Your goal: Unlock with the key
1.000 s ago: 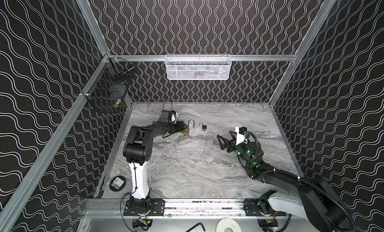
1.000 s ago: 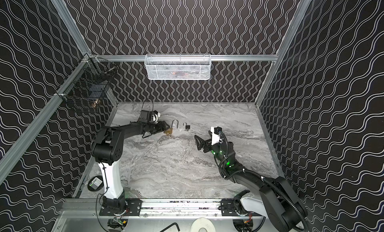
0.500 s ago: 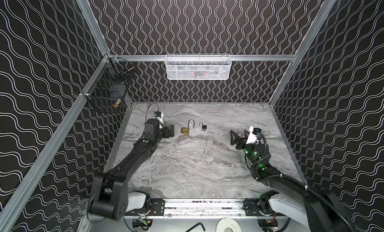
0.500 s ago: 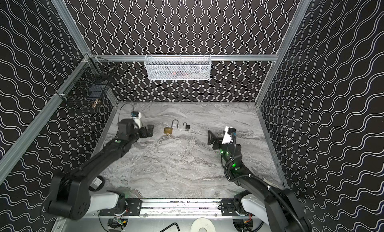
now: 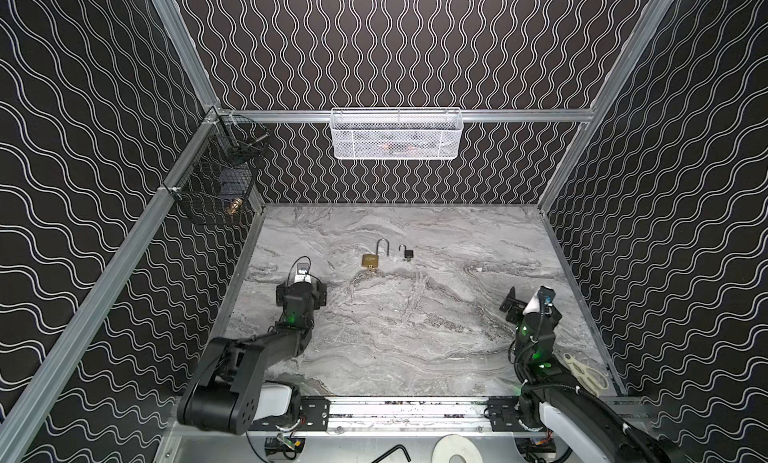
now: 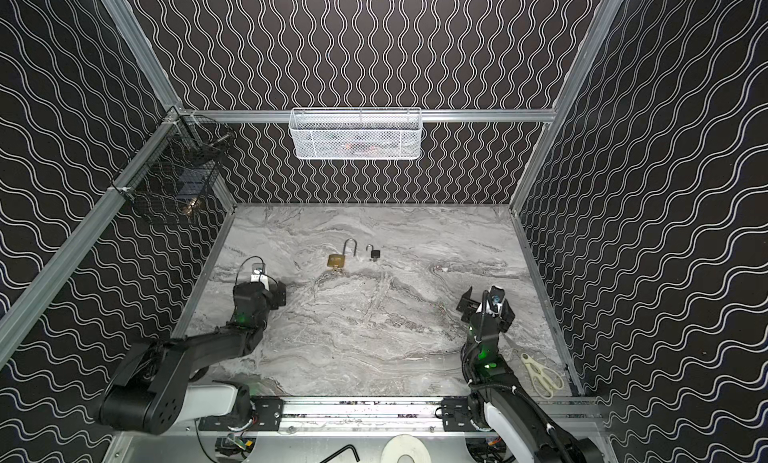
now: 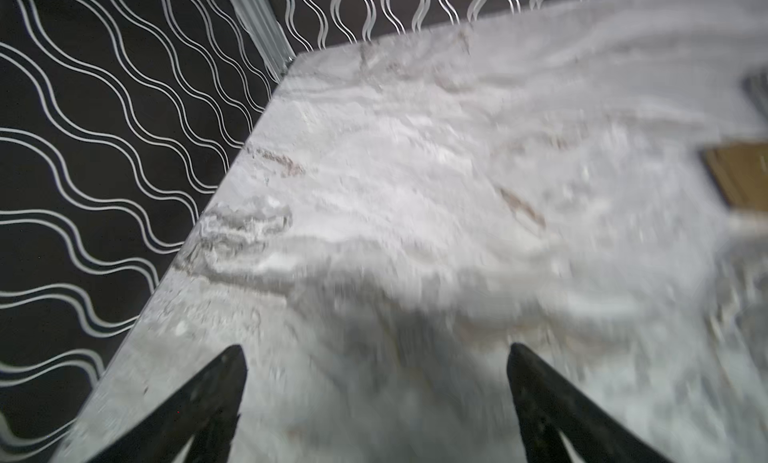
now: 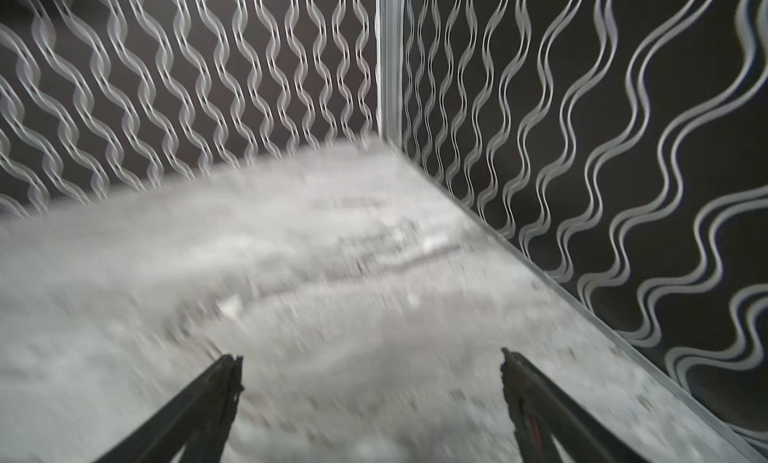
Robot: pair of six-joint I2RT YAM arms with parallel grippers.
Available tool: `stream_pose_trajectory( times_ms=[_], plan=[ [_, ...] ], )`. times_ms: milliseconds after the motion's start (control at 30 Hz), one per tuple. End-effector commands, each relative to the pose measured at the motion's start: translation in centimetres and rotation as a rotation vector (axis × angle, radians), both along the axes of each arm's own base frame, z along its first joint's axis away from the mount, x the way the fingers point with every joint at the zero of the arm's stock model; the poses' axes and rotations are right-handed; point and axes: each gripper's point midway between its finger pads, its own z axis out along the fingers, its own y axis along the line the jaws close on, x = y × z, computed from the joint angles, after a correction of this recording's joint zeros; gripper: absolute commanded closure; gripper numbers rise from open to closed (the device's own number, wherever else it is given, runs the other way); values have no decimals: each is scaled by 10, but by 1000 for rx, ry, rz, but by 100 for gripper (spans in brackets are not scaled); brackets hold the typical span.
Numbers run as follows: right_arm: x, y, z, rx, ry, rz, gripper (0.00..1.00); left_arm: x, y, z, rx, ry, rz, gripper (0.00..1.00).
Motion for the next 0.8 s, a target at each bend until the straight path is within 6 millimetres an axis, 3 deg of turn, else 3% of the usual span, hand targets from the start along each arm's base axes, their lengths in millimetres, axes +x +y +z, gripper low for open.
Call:
stream_pose_trajectory(
  times_ms=[0, 67, 167, 200, 267, 300, 333, 367, 400, 500, 533, 600, 700, 767],
  plan=[
    [17, 3, 26, -16, -98, 36, 1, 27, -1, 1, -161, -9, -17, 1],
    [28, 4, 32, -36, -139, 74, 1, 37, 4, -5, -195, 29, -25, 1],
    [39, 5, 42, -36, -235, 128, 1, 37, -1, 2, -210, -11, -82, 1],
    [43, 3, 46, -18, -273, 147, 1, 31, -2, 11, -177, -72, -113, 1],
    [54, 0, 32, 49, -260, 179, 1, 14, -2, 24, -138, -194, -131, 1],
    [61, -4, 20, 75, -235, 183, 0, 4, 3, 24, -130, -258, -110, 1],
    [66, -5, 23, 71, -268, 211, 1, 1, 4, 20, -134, -292, -105, 1],
    [66, -1, 27, 85, -285, 270, 1, 5, 0, 13, -137, -289, -126, 1],
    [69, -1, 19, 109, -227, 277, 1, 14, -2, 4, -139, -259, -171, 1],
    [92, 10, 8, 101, -124, 355, 1, 42, -16, -15, -106, -77, -225, 1],
    [98, 22, 10, 81, -128, 420, 1, 44, -28, -9, -91, -111, -265, 1],
    [103, 31, 2, 61, -49, 438, 1, 42, -27, -13, -97, -78, -259, 1],
    [105, 17, 1, 69, -66, 351, 1, 42, -25, -13, -99, -83, -246, 1],
    [102, 18, 2, 62, -69, 348, 1, 42, -25, -10, -94, -97, -247, 1]
  ],
)
